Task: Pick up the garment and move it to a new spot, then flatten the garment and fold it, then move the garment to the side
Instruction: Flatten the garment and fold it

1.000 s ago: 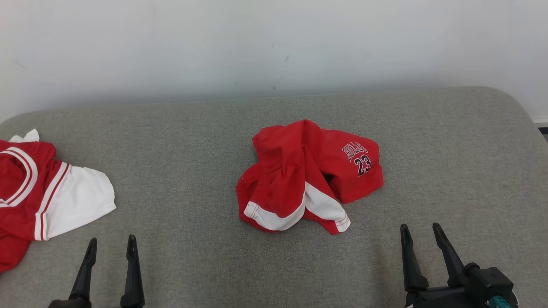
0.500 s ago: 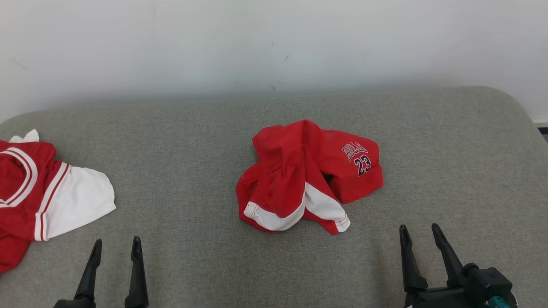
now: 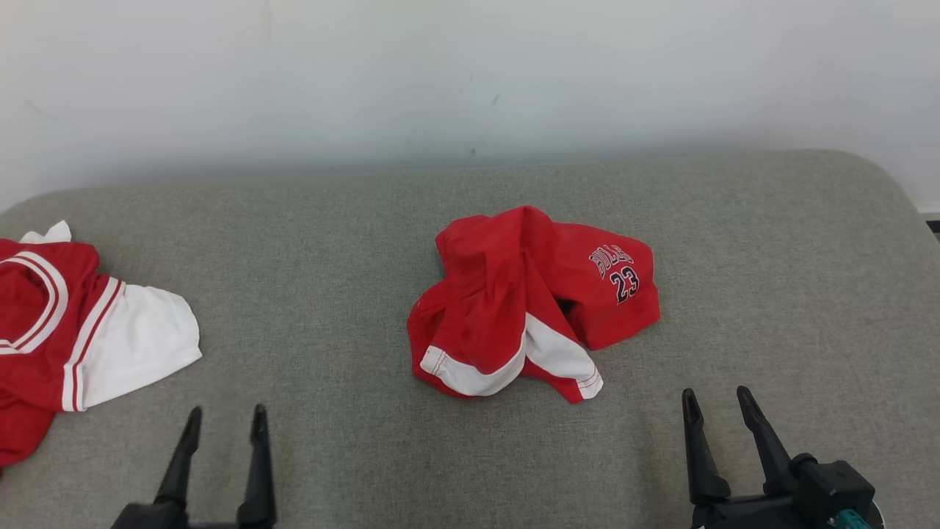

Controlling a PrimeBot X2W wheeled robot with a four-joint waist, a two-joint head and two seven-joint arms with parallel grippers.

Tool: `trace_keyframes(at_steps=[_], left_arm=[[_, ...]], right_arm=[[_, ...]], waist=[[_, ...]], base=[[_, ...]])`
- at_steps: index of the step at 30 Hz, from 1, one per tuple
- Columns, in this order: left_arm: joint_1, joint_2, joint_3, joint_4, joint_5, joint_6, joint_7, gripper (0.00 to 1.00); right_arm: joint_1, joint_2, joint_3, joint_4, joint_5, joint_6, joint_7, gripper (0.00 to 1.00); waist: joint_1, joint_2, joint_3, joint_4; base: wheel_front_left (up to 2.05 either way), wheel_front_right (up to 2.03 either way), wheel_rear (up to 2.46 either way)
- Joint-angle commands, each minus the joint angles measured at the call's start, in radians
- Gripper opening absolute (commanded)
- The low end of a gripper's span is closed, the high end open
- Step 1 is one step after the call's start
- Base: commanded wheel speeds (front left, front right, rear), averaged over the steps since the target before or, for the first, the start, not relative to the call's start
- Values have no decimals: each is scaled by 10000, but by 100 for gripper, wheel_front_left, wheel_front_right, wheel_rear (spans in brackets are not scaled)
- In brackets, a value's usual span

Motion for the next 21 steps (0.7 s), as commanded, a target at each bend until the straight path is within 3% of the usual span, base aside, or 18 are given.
trace_keyframes(at_steps=[1, 9, 21], left_arm=[[-229, 49, -85, 100, -76, 7, -27, 100], [-1577, 758, -1794, 1390, -876, 10, -26, 100], [-4395, 1965, -5304, 3566, -2816, 11, -26, 100]], right_arm=[[43, 1, 39, 41, 30, -22, -46, 100], [-613, -1, 526, 349, 254, -22, -44, 100], [-1637, 1, 1018, 459, 547, -22, -46, 100]], waist=[[0, 0, 24, 0], [0, 0, 468, -206], [0, 0, 1565, -959]], base=[[0, 0, 0], [0, 0, 0], [0, 0, 0]])
